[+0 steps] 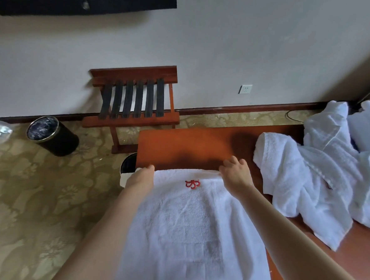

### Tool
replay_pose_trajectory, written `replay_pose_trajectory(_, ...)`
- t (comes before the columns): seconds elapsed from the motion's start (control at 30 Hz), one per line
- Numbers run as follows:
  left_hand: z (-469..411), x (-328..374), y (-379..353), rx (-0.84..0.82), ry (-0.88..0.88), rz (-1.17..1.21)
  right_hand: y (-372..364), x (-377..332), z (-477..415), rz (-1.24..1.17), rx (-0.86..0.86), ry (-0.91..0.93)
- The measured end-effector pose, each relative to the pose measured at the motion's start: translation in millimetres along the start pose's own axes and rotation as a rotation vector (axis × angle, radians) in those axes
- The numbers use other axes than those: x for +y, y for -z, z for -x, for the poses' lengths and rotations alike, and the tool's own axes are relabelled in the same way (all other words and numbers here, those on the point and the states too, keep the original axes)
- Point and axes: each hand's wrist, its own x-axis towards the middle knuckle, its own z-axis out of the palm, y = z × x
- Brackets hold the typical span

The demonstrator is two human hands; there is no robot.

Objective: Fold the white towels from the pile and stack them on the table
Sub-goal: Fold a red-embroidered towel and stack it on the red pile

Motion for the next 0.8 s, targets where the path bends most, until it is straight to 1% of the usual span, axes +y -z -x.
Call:
replay_pose_trajectory(0.07, 12, -1, 1, -0.003, -0.001, 0.022, 10, 0, 12, 0.001, -0.015, -0.066)
replay_pose_trajectory(0.13, 24, -1, 6, 0.018, 0.018, 0.038, 17, 0, 22, -0.096, -0.015, -0.134)
replay_pose_trajectory(0.2, 37, -1, 16, 0.055, 0.051, 0.071, 23, 2, 30, -0.219, 0.038, -0.178)
replay_pose_trajectory(0.37, 63, -8, 57, 0.290, 0.032, 0.149, 59, 4, 38, -0.408, 0.258, -0.213)
replay_pose_trajectory(0.43, 72, -10, 79, 0.391, 0.001, 0.206, 80, 8, 37, -0.463, 0.338, -0.228)
replay_pose_trajectory(0.47, 77, -11, 92, 0.452, -0.029, 0.194, 92, 11, 36, -0.481, 0.376, -0.234)
replay_pose_trajectory(0.57, 91, -14, 131, 0.580, -0.098, 0.112, 131, 23, 32, -0.477, 0.491, -0.234)
replay_pose_trajectory(0.7, 107, -12, 187, 0.740, -0.104, 0.072, 190, 36, 31, -0.467, 0.672, -0.213)
replay_pose_trajectory(0.73, 111, -11, 199, 0.778, -0.099, 0.050, 202, 39, 31, -0.441, 0.698, -0.205)
replay_pose_trajectory(0.8, 119, -11, 219, 0.799, -0.086, -0.009, 225, 45, 30, -0.331, 0.681, -0.201)
